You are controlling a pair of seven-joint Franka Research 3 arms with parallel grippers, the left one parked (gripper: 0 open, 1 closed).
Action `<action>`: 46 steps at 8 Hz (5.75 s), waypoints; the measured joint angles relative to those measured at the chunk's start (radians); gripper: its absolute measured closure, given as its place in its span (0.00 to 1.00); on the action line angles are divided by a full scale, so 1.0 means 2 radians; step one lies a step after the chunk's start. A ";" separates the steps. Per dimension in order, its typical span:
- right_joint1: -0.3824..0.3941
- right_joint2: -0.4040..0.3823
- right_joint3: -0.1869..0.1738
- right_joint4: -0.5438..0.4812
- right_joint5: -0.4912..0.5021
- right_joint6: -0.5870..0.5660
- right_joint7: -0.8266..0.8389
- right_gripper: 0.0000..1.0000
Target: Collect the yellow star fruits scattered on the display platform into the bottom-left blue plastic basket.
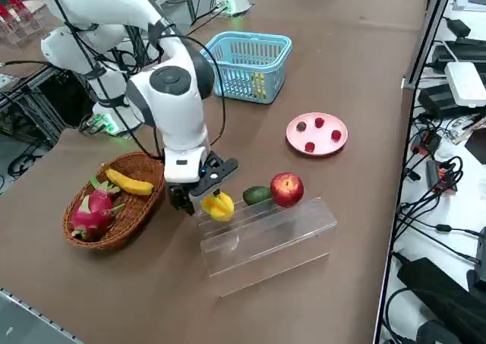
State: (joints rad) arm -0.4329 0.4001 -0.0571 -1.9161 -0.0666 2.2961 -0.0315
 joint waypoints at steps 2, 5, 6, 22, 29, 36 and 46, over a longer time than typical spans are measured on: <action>-0.011 0.000 0.001 -0.002 0.002 0.016 -0.002 0.00; -0.012 0.000 0.006 -0.009 0.008 0.033 -0.002 0.00; -0.012 0.000 0.008 -0.010 0.009 0.035 -0.002 0.00; -0.008 -0.001 0.027 -0.009 0.013 0.021 -0.005 0.74; 0.145 -0.168 0.032 0.045 0.055 -0.326 0.159 0.80; 0.440 -0.209 0.036 -0.002 0.105 -0.270 0.493 0.77; 0.362 -0.213 0.011 0.033 0.054 -0.258 0.385 0.00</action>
State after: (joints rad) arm 0.2907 -0.0253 -0.0347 -1.8501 0.0409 1.7810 0.7395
